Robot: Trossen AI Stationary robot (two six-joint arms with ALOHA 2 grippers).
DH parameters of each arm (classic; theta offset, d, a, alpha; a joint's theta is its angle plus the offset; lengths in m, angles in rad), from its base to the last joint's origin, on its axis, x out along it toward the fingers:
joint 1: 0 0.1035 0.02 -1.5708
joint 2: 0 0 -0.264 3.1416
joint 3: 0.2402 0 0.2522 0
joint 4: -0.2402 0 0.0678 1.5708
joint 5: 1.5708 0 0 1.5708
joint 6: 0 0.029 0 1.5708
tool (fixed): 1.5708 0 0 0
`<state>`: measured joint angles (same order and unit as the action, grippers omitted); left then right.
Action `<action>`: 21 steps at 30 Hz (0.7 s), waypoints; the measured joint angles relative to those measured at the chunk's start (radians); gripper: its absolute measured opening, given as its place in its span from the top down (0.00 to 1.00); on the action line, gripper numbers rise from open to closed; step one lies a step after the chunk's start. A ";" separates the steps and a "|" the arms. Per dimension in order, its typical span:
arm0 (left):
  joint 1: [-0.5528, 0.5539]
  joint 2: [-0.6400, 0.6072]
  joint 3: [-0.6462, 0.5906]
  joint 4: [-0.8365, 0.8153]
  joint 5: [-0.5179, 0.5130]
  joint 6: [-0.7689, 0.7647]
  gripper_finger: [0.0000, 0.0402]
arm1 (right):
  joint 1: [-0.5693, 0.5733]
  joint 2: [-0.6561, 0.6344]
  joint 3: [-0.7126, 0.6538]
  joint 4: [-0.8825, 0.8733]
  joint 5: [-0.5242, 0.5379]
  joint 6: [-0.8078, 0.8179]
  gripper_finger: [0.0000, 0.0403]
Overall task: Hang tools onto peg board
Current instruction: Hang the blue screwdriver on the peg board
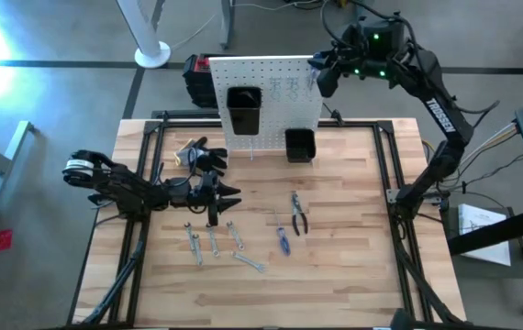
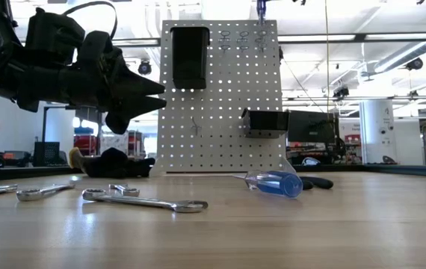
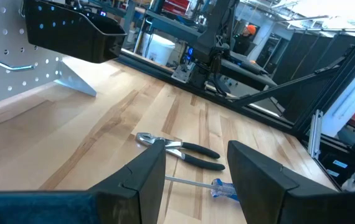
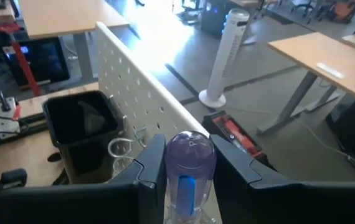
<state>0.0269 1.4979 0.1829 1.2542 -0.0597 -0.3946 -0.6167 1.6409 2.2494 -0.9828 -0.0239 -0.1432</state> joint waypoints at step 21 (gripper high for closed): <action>0.000 0.000 0.000 -0.024 0.000 0.005 0.60 | 0.001 -0.002 0.002 -0.023 0.023 -0.024 0.81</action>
<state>0.0269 1.4982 0.1829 1.2304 -0.0602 -0.3898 -0.6159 1.6388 2.2515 -1.0062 -0.0010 -0.1669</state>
